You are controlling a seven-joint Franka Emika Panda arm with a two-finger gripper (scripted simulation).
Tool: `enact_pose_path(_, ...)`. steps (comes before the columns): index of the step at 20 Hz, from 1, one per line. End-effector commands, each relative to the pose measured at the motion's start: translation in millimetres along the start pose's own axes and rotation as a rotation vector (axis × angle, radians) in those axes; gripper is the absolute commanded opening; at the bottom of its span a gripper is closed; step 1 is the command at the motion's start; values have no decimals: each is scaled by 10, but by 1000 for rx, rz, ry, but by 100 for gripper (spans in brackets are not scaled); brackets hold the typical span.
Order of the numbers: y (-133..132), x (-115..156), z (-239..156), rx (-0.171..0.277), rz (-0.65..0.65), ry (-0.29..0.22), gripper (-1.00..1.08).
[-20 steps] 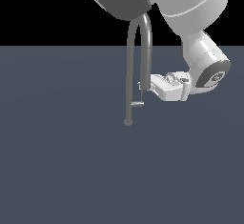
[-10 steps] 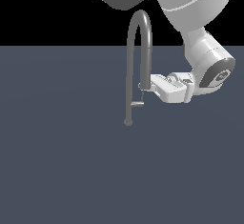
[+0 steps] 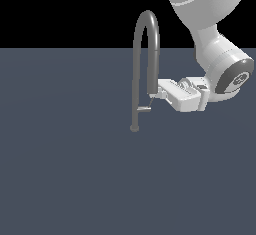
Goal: Turn on the faucet by rotating a designated handle.
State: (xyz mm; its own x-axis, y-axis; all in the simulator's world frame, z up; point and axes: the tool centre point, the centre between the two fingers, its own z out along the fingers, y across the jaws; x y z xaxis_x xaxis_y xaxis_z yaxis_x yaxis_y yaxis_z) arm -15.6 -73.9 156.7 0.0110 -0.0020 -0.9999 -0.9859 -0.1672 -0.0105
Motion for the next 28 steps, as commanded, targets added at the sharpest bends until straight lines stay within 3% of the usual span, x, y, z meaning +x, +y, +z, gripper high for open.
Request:
enact_pose_path(1,71,58,0,1,7,-2,-100)
enact_pose_path(8,350,222,-2,-5,10,-4,-100)
enact_pose_path(10,267,142,2,0,-1,-3,-100)
enact_pose_path(16,488,518,-1,-5,10,-4,-100)
enact_pose_path(17,488,518,-1,-5,10,-4,-100)
enact_pose_path(18,417,353,3,-6,-9,-7,-100)
enact_pose_path(26,466,836,0,-5,9,-4,-100)
enact_pose_path(27,466,836,0,-5,9,-4,-100)
enact_pose_path(28,412,619,3,-10,-18,-10,-100)
